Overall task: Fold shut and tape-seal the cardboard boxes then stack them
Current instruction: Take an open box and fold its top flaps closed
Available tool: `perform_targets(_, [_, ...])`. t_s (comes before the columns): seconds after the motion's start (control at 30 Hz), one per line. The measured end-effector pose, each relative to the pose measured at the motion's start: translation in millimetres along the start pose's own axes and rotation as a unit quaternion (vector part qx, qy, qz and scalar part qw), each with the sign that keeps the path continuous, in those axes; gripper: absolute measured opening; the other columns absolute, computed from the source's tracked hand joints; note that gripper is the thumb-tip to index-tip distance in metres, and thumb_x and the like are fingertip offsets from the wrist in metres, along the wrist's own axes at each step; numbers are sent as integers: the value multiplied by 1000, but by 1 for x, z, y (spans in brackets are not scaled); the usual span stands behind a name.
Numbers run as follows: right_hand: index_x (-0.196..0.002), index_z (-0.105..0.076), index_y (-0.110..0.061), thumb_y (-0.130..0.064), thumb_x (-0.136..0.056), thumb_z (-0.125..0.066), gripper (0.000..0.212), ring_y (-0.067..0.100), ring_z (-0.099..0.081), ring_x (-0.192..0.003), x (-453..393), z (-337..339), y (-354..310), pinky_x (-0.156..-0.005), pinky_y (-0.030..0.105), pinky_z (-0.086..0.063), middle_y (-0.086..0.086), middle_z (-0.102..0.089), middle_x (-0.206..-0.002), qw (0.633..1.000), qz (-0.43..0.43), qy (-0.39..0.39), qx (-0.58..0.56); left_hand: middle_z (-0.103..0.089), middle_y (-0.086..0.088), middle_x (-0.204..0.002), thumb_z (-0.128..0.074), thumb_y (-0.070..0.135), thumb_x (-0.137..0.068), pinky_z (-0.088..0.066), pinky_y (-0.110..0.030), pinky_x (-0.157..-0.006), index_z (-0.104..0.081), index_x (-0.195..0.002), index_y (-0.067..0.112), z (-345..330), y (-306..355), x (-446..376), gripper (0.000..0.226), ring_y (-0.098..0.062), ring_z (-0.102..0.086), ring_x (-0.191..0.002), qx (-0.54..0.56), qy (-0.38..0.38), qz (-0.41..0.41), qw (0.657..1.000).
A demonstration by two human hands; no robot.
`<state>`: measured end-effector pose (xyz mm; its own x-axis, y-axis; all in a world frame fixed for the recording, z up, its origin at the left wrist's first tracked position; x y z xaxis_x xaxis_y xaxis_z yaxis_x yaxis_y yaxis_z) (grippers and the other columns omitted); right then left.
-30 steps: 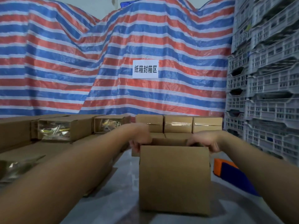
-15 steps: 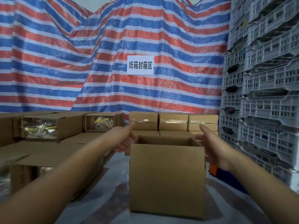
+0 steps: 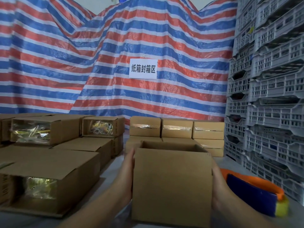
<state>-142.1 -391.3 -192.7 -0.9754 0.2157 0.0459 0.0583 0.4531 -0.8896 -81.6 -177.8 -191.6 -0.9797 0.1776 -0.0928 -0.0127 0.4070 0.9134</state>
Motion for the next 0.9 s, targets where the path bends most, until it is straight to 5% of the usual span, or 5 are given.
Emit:
perform_targets(0.1, [-47,-72,-12,-63,-94,-43,75,19,-59,-36,-6,5,4,-34,26,-47,7,-62,-48,1000,13,2,-5,-74,-14,-86,-37,54,-99,-50,-37,-73,-78,-83,12,1,-4,2,61,-24,-71,-72,8,-2,-18,1000])
perform_targets(0.27, [-45,-71,-14,-64,-89,-48,71,19,-59,-35,-1,5,6,-35,26,-47,6,-62,-48,999,28,5,-16,-73,-8,-77,-39,55,-98,-48,-35,-69,-79,-74,15,2,-3,0,61,-19,-70,-65,19,-35,-33,999])
perform_targets(0.43, [-53,-76,-15,-68,-90,-46,71,21,-65,-44,-2,8,2,-41,27,-51,8,-67,-55,999,46,3,11,-76,-7,-81,-40,58,-95,-53,-30,-63,-81,-74,22,3,-1,1,58,-17,-74,-70,15,-54,-26,998])
perform_targets(0.6, [-57,-78,-13,-75,-85,-42,77,22,-69,-52,-2,7,-9,-52,32,-53,9,-69,-60,998,50,-6,31,-75,-13,-99,-44,58,-93,-49,-37,-77,-80,-88,23,4,7,5,50,-24,-75,-85,28,-77,-6,997])
perform_targets(0.9, [-71,-71,-12,-52,-101,-41,59,17,-65,-49,0,7,-7,-62,35,-44,7,-67,-61,990,113,-11,89,-70,-6,-79,-49,47,-89,-51,-33,-69,-81,-83,19,1,7,11,42,-17,-69,-72,10,-132,-21,991])
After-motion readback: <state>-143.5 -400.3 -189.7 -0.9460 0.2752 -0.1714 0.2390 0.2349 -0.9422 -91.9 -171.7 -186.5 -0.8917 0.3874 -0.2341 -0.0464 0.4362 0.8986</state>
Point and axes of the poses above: each hand's wrist, its own x-axis away from the middle knuckle, its own z-axis out of the back of the hand, y = z × x, the point moved 4 cm from there along -x, towards the middle knuckle
